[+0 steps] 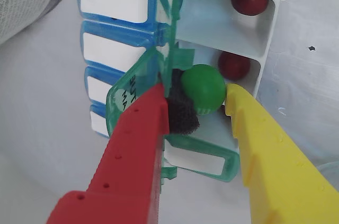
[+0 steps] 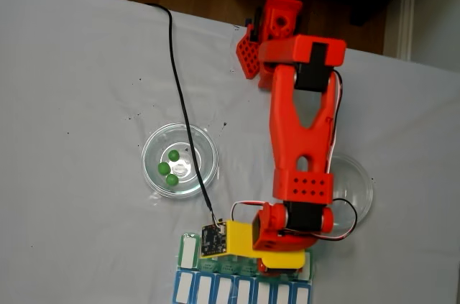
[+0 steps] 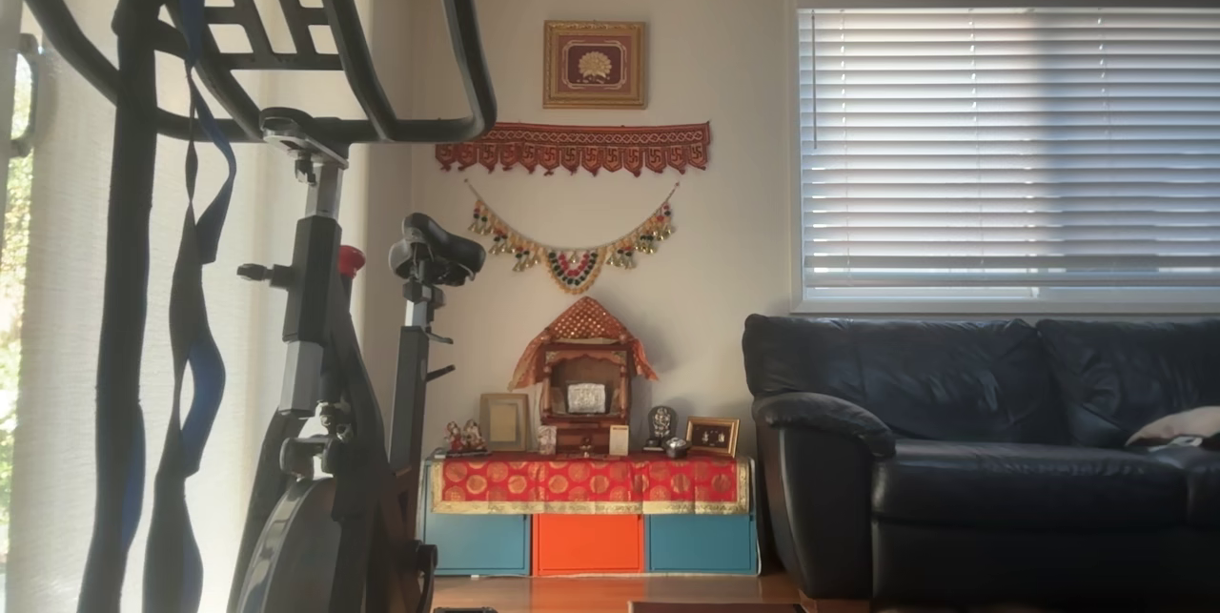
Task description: Sort medicines into box.
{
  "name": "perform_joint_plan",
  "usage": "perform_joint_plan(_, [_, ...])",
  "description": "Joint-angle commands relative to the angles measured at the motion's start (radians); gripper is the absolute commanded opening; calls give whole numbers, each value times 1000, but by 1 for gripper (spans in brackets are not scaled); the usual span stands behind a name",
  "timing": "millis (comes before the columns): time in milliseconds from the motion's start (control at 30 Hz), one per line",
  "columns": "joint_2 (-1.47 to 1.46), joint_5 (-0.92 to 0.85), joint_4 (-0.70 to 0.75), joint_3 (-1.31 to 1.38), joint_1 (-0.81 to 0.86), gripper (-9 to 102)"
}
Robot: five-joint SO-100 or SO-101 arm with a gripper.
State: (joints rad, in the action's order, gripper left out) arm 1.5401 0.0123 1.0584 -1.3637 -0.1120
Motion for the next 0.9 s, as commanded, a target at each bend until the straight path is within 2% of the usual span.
perform_joint_plan(0, [69,15,-18,11,-21,1])
perform_joint_plan(567, [49,94,-69,-32,-32,1])
perform_joint_plan(867, [91,87,-71,-72,-29,18])
